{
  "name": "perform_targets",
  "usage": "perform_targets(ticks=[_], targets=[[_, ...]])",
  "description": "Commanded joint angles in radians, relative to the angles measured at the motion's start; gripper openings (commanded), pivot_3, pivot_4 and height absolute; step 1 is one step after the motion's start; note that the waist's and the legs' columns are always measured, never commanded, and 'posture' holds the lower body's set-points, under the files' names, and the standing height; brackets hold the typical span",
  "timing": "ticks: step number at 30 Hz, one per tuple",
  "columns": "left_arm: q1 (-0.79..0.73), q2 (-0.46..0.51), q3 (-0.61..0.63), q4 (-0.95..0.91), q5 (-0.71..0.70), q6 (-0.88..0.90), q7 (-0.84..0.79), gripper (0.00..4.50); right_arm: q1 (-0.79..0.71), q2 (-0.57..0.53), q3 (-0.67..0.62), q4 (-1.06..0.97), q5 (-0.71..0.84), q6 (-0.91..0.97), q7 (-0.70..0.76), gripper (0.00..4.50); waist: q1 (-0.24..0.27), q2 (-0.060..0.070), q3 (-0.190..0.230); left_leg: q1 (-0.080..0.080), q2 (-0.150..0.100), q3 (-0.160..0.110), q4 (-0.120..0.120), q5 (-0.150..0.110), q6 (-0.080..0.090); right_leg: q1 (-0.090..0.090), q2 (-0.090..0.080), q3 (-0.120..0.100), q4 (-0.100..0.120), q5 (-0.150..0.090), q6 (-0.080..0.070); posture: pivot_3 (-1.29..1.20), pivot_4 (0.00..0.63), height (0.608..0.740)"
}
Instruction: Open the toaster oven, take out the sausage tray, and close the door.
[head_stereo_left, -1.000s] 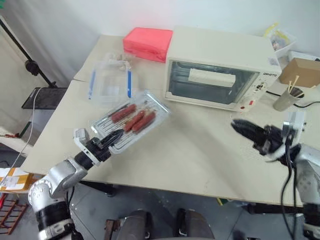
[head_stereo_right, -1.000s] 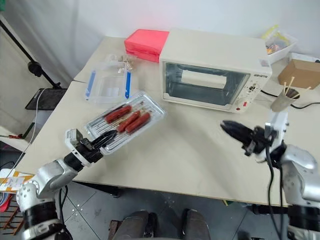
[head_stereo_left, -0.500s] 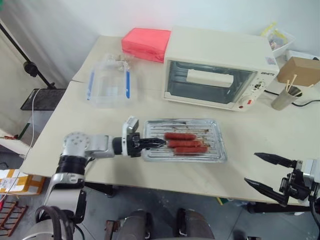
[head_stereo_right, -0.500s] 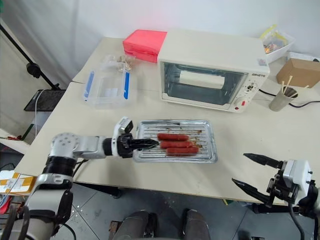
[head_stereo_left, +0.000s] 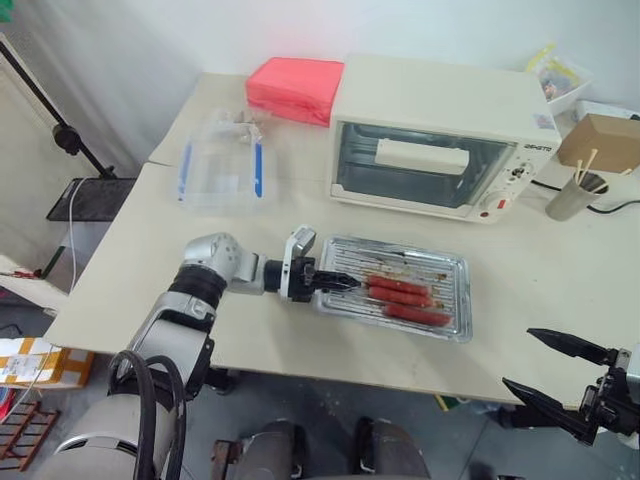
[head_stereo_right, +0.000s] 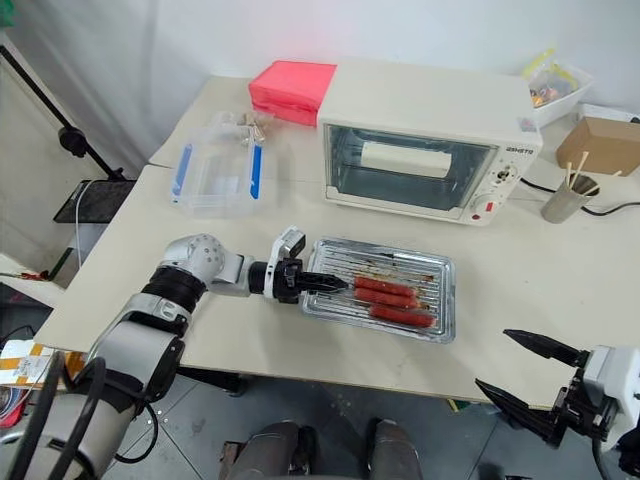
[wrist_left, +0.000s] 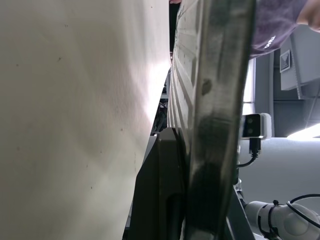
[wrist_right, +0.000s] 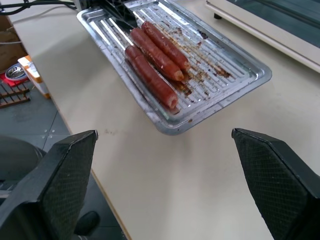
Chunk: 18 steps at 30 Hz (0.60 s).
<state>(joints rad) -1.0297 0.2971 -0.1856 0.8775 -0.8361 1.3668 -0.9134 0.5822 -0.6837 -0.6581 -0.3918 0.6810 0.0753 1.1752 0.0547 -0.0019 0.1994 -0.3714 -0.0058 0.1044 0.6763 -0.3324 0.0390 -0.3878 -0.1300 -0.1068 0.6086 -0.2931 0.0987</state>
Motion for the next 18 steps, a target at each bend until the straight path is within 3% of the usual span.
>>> perform_targets(ticks=[1, 4, 5, 6, 10, 16, 18], targets=[[-0.007, -0.028, 0.065, 0.021, 0.058, 0.032, 0.065, 0.19, -0.003, 0.008, -0.015, -0.027, 0.016, 0.005, -0.017, 4.49, 0.002, 0.000, 0.000, 0.000, 0.000, 0.000, 0.000, 0.000, 0.000, 0.000, 0.000, 0.000, 0.000, 0.000, 0.000, 0.00, 0.150, 0.740], [0.006, -0.013, 0.117, -0.061, 0.045, 0.117, 0.073, 0.95, -0.032, 0.007, 0.004, -0.015, 0.010, 0.005, -0.026, 4.50, -0.003, -0.001, 0.000, -0.003, 0.000, 0.000, 0.000, 0.000, 0.001, -0.003, 0.000, 0.000, 0.000, 0.001, 0.001, 0.00, 0.150, 0.740], [0.014, -0.008, 0.130, -0.079, 0.045, 0.134, 0.079, 1.01, -0.035, 0.007, 0.005, -0.011, 0.009, 0.005, -0.025, 4.50, -0.005, 0.000, 0.000, -0.004, 0.000, 0.000, 0.000, 0.000, 0.001, -0.004, 0.000, 0.000, 0.001, 0.001, 0.001, 0.00, 0.150, 0.740], [0.024, 0.000, 0.149, -0.105, 0.044, 0.157, 0.091, 1.47, -0.039, 0.008, 0.008, -0.006, 0.006, 0.002, -0.022, 4.50, -0.008, 0.000, 0.000, -0.005, 0.000, 0.000, -0.001, 0.000, 0.001, -0.006, 0.000, 0.000, 0.002, 0.001, 0.001, 0.00, 0.150, 0.740], [0.071, 0.032, 0.217, -0.212, 0.027, 0.240, 0.122, 2.55, -0.070, 0.007, 0.031, 0.022, -0.007, -0.009, -0.015, 4.50, -0.016, -0.001, 0.000, -0.005, 0.000, 0.000, -0.004, 0.002, 0.004, -0.006, 0.001, -0.001, 0.002, 0.001, 0.001, 0.00, 0.150, 0.740], [0.156, 0.141, 0.229, -0.352, -0.035, 0.248, 0.137, 4.41, -0.116, -0.002, 0.063, 0.059, -0.018, -0.017, 0.004, 4.50, -0.029, -0.001, 0.001, -0.004, 0.000, 0.000, -0.003, 0.002, 0.003, -0.006, 0.001, -0.001, 0.002, 0.001, 0.001, 0.00, 0.150, 0.740], [0.186, 0.184, 0.217, -0.406, -0.047, 0.248, 0.125, 4.48, -0.129, -0.005, 0.070, 0.067, -0.021, -0.016, 0.008, 4.50, -0.031, -0.001, 0.001, -0.004, 0.000, 0.000, -0.003, 0.002, 0.003, -0.006, 0.001, -0.001, 0.002, 0.001, 0.001, 0.00, 0.150, 0.740]])
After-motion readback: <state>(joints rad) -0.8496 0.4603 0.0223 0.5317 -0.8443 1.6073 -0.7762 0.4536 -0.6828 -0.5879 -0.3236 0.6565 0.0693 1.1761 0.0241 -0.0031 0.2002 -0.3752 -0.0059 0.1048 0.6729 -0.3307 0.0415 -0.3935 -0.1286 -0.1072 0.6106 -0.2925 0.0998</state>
